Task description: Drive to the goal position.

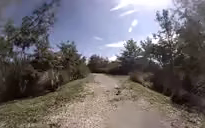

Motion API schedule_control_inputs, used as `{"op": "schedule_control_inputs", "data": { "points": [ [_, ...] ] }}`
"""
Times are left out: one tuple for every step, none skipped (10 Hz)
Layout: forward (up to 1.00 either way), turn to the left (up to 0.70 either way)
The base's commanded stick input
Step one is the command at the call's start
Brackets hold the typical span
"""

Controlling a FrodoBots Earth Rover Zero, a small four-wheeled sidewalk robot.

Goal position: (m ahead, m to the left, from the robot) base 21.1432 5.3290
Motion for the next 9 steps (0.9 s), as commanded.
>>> {"op": "schedule_control_inputs", "data": {
  "points": [
    [0.70, 0.00],
    [0.70, 0.00],
    [0.70, 0.00],
    [0.70, 0.00],
    [0.70, 0.00],
    [0.70, 0.00],
    [0.70, 0.00],
    [0.70, 0.00],
    [0.70, 0.00]
  ]
}}
